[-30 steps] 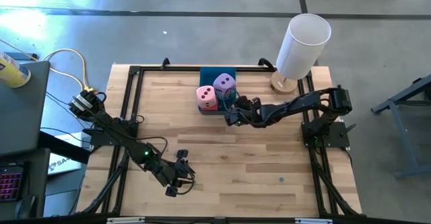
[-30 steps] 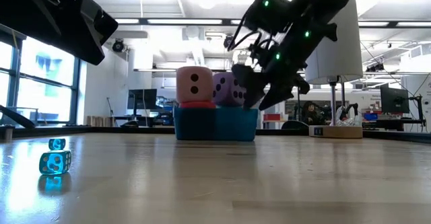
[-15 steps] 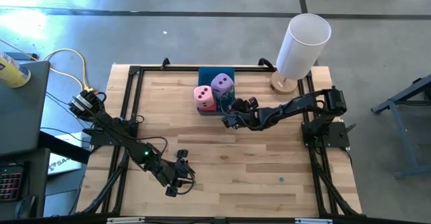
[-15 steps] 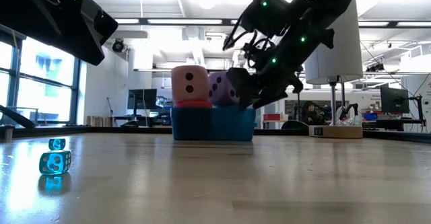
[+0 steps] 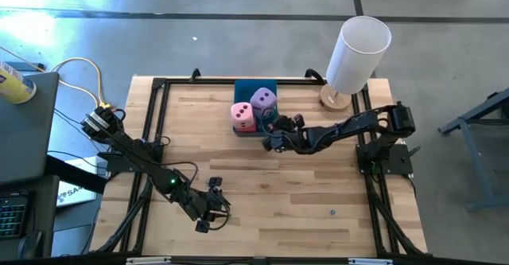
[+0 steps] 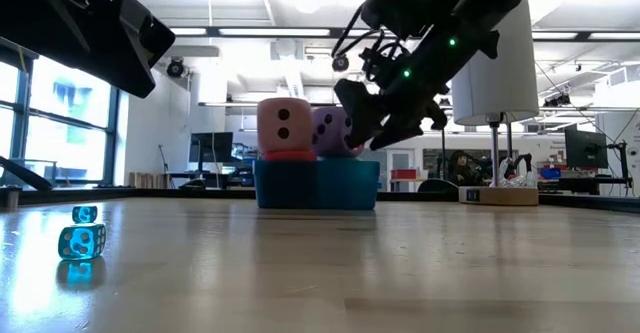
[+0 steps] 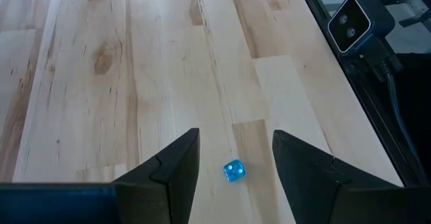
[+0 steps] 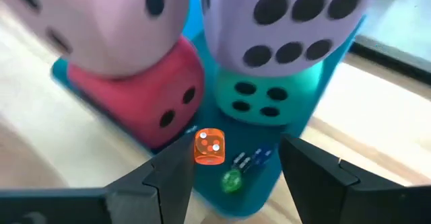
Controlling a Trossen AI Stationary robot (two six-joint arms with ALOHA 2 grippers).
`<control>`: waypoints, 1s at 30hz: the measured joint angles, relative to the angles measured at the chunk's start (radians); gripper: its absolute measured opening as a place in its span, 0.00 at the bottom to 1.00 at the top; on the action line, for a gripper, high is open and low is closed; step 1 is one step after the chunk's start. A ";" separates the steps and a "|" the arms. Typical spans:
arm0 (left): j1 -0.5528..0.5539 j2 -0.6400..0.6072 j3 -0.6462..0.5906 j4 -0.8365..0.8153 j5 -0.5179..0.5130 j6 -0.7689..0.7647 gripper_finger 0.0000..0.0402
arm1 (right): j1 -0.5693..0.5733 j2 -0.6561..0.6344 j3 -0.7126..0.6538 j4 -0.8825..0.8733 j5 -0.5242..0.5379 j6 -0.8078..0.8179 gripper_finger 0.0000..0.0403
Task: Pick & Place Dice
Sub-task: Put the orange die into the blue bin
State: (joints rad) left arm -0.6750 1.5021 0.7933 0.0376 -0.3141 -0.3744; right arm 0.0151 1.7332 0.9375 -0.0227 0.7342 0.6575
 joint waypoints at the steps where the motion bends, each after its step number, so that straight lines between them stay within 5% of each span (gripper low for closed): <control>1: 0.000 0.000 0.000 0.000 0.000 0.000 0.45 | 0.000 0.000 0.000 0.003 -0.016 0.001 0.51; 11: 0.000 0.000 0.000 0.000 0.000 0.000 0.45 | 0.000 0.000 0.000 0.095 -0.128 0.018 0.51; 30: 0.000 0.000 -0.011 0.012 0.000 0.000 0.45 | -0.029 0.000 0.001 0.076 -0.110 -0.034 0.48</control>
State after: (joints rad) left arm -0.6746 1.5021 0.7822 0.0500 -0.3141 -0.3744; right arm -0.0142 1.7332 0.9386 0.0533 0.6237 0.6235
